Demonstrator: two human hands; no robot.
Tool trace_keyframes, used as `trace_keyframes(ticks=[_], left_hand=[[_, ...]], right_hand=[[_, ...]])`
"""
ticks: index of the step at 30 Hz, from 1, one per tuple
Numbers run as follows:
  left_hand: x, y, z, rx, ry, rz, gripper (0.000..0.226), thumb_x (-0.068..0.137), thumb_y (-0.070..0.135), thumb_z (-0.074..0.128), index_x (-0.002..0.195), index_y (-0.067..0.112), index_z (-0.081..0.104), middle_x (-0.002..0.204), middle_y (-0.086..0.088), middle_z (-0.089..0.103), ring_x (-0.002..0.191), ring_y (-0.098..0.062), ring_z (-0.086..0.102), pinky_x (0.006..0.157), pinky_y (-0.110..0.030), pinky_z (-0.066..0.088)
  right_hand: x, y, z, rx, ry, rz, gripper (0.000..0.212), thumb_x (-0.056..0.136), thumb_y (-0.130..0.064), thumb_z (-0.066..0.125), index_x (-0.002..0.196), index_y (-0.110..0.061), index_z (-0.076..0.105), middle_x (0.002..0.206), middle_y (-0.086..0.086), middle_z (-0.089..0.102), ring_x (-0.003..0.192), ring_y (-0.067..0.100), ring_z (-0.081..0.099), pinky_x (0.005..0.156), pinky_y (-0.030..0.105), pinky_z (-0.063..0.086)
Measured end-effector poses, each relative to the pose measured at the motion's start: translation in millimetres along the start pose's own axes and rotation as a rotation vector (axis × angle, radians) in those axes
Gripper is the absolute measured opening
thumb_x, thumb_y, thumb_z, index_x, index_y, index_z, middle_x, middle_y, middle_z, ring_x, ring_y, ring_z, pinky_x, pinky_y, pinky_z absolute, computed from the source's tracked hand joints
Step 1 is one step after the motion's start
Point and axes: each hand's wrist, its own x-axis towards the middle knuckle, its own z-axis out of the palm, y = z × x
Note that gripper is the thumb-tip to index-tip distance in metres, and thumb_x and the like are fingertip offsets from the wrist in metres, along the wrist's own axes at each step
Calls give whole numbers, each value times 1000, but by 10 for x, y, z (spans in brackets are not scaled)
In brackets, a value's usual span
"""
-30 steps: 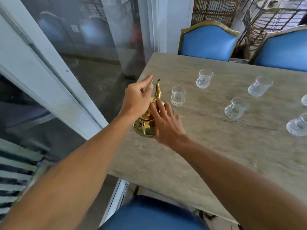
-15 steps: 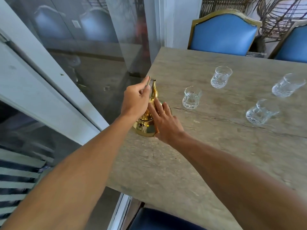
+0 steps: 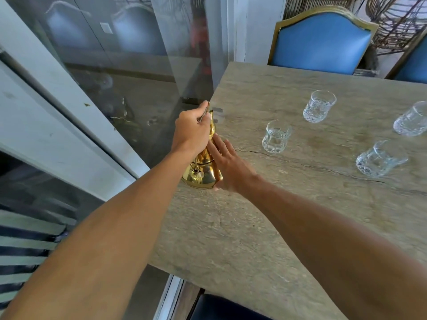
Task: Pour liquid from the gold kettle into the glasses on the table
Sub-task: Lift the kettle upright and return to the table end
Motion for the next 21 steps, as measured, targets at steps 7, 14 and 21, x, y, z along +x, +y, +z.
trace_keyframes(ticks=[7,14,21], left_hand=[[86,-15,-60,49,-25,-1,41,101,26,45,142,21,50,71,11,64,55,5,60,51,-5,41],[99,55,-146,122,-142,-78,47,102,28,43,149,30,39,118,-9,69,94,-24,67,77,-35,57],[11,213,-265,326,-301,-59,75,98,30,53,157,25,7,154,-10,33,138,-30,36,109,-52,36]], right_hand=[[87,-22,0,6,10,12,148,66,-35,93,156,-27,-24,165,4,-24,152,33,-13,110,54,41],[101,-28,-22,20,-3,9,151,63,-34,95,155,-27,-25,165,4,-25,152,35,-12,112,56,36],[-52,19,-142,50,-12,-5,150,65,-39,93,153,-25,-27,163,10,-26,151,37,-6,116,53,26]])
